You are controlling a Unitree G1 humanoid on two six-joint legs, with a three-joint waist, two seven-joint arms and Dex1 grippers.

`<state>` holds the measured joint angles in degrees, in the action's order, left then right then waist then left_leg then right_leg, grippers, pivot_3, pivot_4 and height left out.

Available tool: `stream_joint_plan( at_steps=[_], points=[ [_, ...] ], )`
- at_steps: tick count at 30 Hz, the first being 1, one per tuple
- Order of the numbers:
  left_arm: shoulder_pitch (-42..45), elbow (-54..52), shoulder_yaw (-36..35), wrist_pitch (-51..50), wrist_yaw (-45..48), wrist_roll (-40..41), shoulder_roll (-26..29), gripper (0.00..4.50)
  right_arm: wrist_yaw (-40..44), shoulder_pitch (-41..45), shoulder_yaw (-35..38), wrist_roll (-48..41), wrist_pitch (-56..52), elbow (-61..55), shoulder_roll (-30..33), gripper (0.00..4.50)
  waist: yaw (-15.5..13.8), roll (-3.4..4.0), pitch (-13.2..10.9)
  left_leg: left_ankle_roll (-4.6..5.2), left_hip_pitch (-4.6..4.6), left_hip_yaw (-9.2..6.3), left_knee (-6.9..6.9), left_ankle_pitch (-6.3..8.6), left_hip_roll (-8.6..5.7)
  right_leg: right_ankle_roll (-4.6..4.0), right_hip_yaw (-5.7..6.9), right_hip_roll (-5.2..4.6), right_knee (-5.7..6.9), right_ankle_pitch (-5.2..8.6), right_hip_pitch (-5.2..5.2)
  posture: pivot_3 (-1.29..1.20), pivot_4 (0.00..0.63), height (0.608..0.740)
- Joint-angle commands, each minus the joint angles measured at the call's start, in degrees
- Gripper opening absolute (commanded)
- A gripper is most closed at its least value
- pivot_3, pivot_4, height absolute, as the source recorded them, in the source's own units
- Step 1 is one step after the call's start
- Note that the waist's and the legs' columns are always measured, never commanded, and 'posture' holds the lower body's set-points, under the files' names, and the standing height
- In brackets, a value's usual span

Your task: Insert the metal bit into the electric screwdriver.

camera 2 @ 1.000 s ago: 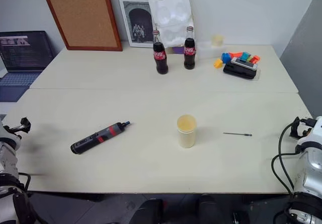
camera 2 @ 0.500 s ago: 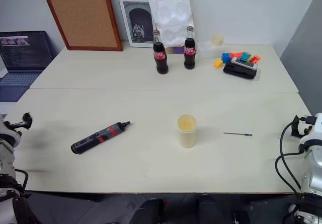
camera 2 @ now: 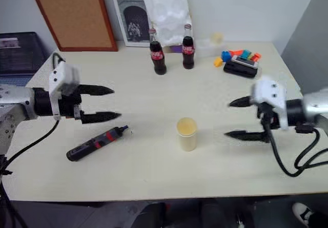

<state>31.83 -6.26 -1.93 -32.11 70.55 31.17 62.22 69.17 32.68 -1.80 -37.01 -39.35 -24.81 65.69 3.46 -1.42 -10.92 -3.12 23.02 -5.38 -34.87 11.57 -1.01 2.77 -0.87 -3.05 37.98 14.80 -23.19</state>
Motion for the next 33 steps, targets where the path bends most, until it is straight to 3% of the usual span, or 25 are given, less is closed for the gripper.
stream_joint_plan(
  at_steps=[1,6,13,30,33],
  points=[
    [1.2,-4.4,1.9,2.6,4.8,-0.8,0.6,4.46,4.5,8.2,-8.3,3.0,0.4,-2.3,-3.8,4.5,0.0,0.01,0.0,0.0,0.0,0.01,0.0,0.0,0.03,-0.01,0.0,0.01,0.02,-0.01,0.0,0.0,0.15,0.74],
    [1.6,-5.7,1.5,2.4,3.1,-1.2,-1.7,4.46,5.4,15.2,-15.6,6.3,-0.7,-2.7,-9.8,4.5,-0.3,0.01,0.0,0.0,0.06,-0.03,-0.01,0.0,-0.02,0.0,0.0,0.0,-0.02,0.0,-0.03,0.0,0.15,0.74],
    [-0.7,-11.4,-1.0,-2.1,0.8,3.3,-3.7,4.46,6.4,15.1,-21.9,12.9,2.1,-0.5,-13.7,4.5,-0.7,-0.05,-0.1,0.0,0.11,-0.11,-0.05,0.0,-0.05,0.02,0.03,0.0,0.0,-0.01,-0.04,0.0,0.15,0.74],
    [-1.3,-14.9,-2.8,-8.0,-2.8,7.9,-4.4,4.46,7.6,14.7,-27.8,27.6,10.8,9.2,-19.0,4.5,-0.8,-0.06,-0.1,-0.01,0.05,-0.13,-0.08,-0.01,-0.06,0.02,0.03,0.0,0.1,-0.02,-0.02,0.0,0.15,0.74],
    [-0.6,-14.4,-2.4,-7.8,-2.8,7.6,-4.7,4.5,8.1,14.9,-27.9,29.1,12.4,10.0,-19.4,3.73,-0.7,-0.06,-0.1,-0.01,0.05,-0.12,-0.08,-0.01,-0.06,0.01,0.02,0.0,0.11,-0.02,-0.02,0.0,0.15,0.74]
  ],
)
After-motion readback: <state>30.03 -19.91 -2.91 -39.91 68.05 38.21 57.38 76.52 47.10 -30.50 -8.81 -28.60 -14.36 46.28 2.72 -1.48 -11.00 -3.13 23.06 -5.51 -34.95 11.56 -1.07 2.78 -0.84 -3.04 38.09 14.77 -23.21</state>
